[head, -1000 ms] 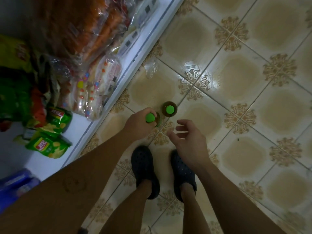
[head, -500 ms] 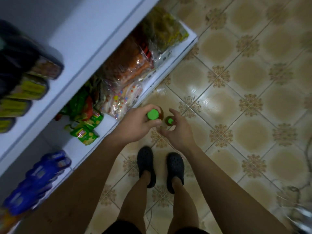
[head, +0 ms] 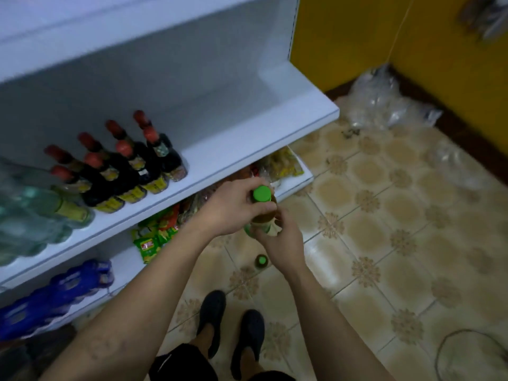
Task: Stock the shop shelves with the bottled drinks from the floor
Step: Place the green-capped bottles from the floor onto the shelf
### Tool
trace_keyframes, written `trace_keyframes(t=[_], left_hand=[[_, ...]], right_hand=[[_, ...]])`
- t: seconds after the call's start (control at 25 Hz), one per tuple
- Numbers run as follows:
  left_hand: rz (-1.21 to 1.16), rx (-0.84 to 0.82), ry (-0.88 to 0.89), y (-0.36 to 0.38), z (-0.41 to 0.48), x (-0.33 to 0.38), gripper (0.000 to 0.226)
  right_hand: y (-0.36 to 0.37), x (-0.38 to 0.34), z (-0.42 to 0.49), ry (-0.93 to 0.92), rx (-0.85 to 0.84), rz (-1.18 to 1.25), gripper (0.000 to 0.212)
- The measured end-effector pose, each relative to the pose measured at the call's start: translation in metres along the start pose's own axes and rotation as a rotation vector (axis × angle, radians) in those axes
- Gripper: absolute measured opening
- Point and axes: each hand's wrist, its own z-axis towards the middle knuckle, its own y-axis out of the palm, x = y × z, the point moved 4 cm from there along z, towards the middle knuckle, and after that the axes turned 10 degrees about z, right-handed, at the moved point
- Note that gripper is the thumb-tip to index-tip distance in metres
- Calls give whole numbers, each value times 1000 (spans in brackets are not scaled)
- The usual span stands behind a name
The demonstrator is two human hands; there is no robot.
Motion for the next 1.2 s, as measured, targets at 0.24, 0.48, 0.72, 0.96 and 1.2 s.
trace_keyframes(t=[0.24,0.48,0.72,0.96,1.2], left_hand=[[24,170,57,-83,-29,47,17],[-24,419,63,-174,-82,68,19],[-179,647,70,-258,-142,75,20],[-204,800,76,-327,-201,72,20],[-228,961,46,-394,-244,22,18]], right_hand=[[1,-88,-10,-150,-102,-19,48],[35,-192,-25,-416,-261,-102,48],[75,-288,-56,-620,-436,-134,50],[129,-366,-88,-762,-544,-196,47],[223,-413,-99,-795,-556,-158,54]])
